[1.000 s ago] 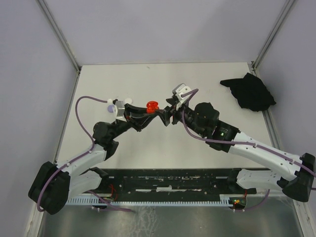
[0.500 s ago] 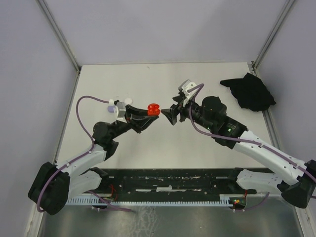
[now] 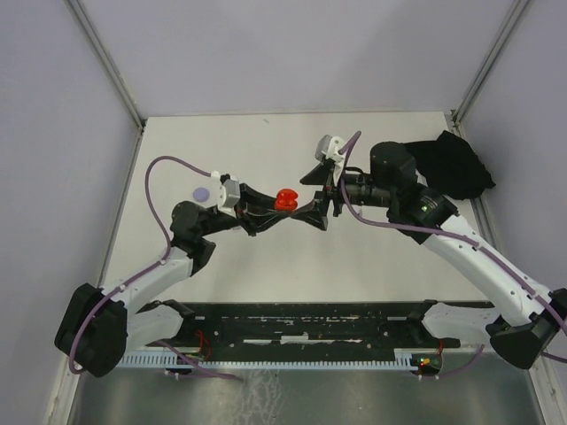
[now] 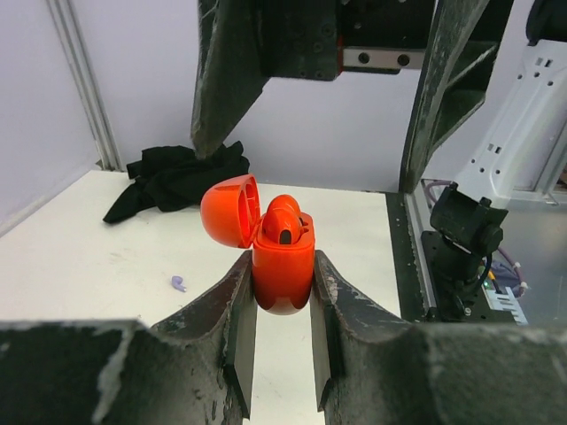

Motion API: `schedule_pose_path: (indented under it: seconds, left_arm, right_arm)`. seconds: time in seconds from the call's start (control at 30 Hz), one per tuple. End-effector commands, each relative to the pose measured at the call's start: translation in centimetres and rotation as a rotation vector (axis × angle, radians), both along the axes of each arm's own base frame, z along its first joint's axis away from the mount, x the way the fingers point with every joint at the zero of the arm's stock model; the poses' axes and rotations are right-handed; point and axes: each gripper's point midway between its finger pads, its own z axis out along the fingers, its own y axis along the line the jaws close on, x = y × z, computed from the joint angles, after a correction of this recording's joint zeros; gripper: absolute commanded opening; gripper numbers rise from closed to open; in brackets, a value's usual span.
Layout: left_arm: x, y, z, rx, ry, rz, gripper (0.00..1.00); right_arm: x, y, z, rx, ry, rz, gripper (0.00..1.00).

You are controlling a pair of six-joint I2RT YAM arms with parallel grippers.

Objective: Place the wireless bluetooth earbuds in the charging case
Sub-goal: Close the charging case.

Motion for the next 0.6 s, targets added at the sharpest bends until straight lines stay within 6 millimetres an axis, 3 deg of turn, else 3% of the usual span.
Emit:
schedule_pose_path:
  seconds: [0.0, 0.23, 0.33, 0.57]
  left_arm:
    - [-0.4, -0.5, 1.5, 0.027, -0.127, -0.06, 0.03]
    - [0.3, -0.8, 1.5, 0.038, -0.127, -0.055, 0.03]
    - [2.2, -0.8, 0.9, 0.045, -0.049, 0.024, 0.03]
    - [3.5, -0.7, -0.7, 0.055, 0.09, 0.078, 0.03]
  right_arm:
    - [-0.6, 0.7, 0.2, -0.023, -0.017, 0.096, 0.93]
    - [-0.5, 1.5, -1.1, -0.044, 0.017, 0.163, 0.93]
    - [-0.9, 1.6, -1.2, -0.043, 0.03, 0.186, 0.91]
    - [-0.9, 1.2, -1.4, -0.049, 0.027, 0.177, 0.9]
